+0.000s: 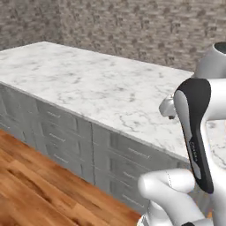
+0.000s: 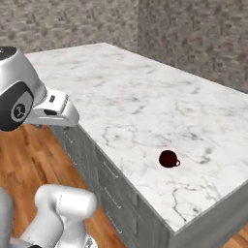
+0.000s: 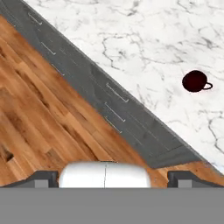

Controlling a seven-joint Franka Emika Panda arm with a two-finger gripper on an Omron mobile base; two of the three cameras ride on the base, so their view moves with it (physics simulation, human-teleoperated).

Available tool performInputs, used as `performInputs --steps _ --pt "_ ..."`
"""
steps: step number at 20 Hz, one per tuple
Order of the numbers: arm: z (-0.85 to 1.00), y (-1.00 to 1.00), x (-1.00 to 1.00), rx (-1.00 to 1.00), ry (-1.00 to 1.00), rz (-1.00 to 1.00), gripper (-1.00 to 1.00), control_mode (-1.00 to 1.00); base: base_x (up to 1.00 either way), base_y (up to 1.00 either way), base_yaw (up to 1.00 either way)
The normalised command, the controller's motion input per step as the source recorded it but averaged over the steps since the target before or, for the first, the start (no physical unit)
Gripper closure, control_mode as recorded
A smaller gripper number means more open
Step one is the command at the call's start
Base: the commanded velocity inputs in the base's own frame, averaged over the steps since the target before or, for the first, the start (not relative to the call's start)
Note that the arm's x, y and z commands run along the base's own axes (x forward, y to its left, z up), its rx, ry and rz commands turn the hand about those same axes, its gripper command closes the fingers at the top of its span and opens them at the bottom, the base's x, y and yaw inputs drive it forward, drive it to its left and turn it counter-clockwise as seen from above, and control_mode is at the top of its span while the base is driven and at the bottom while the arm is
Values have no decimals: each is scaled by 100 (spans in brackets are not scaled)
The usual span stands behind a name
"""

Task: Clear the mugs and bowl far away from the sink.

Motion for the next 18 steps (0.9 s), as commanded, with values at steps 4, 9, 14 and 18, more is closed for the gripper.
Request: performInputs --steps 4,9,14,18 --pt "0 0 0 0 0 0 -100 100 -43 100 65" --pt "0 0 0 0 0 0 -100 100 -63 100 63" --pt "0 0 0 0 0 0 -100 100 -13 59 92" --pt "0 0 0 0 0 0 -100 100 0 5 100"
